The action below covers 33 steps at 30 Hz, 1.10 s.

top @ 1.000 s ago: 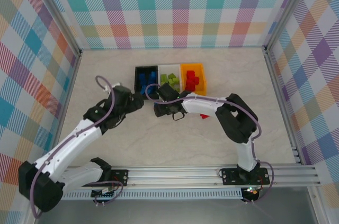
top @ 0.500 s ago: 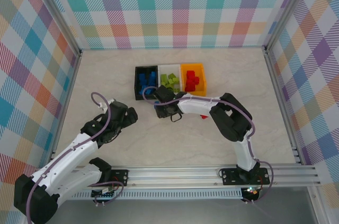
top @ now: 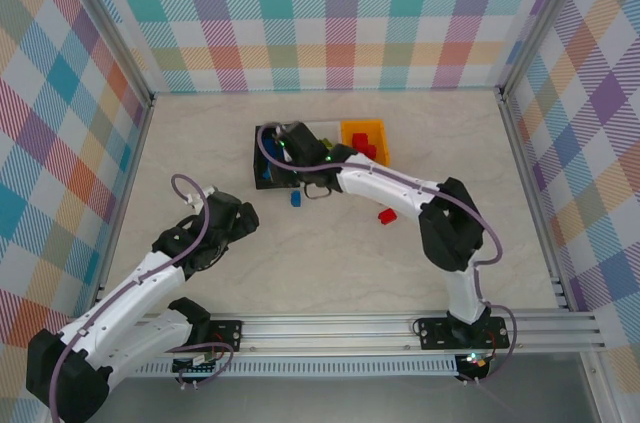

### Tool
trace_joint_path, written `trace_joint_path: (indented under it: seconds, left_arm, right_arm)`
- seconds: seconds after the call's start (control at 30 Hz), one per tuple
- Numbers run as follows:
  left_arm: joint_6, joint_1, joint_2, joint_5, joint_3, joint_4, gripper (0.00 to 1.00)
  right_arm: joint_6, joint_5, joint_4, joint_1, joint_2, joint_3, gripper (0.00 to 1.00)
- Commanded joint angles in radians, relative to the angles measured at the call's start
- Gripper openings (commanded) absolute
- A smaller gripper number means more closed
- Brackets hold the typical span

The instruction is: Sort the legos into containers by color

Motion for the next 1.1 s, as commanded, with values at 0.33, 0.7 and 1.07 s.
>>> trace_joint_path:
  seconds: [0.33, 0.7, 1.07]
  left_arm:
    - [0.030, 0.000, -0.013, 0.074, 0.013, -0.041, 1.00]
    - [0.052, 0.000, 0.015, 0.116, 0.043, -0.020, 1.00]
    - [0.044, 0.000, 0.055, 0.152, 0.018, 0.037, 1.00]
  right_arm:
    - [-0.014, -0.038, -0.274, -0.099, 0.448, 0.641, 0.52]
    - [-0.056, -0.080, -0.116, -0.092, 0.064, 0.285, 0.68]
    - [0.098, 0.045, -0.022, -0.141, -0.477, -0.643, 0.75]
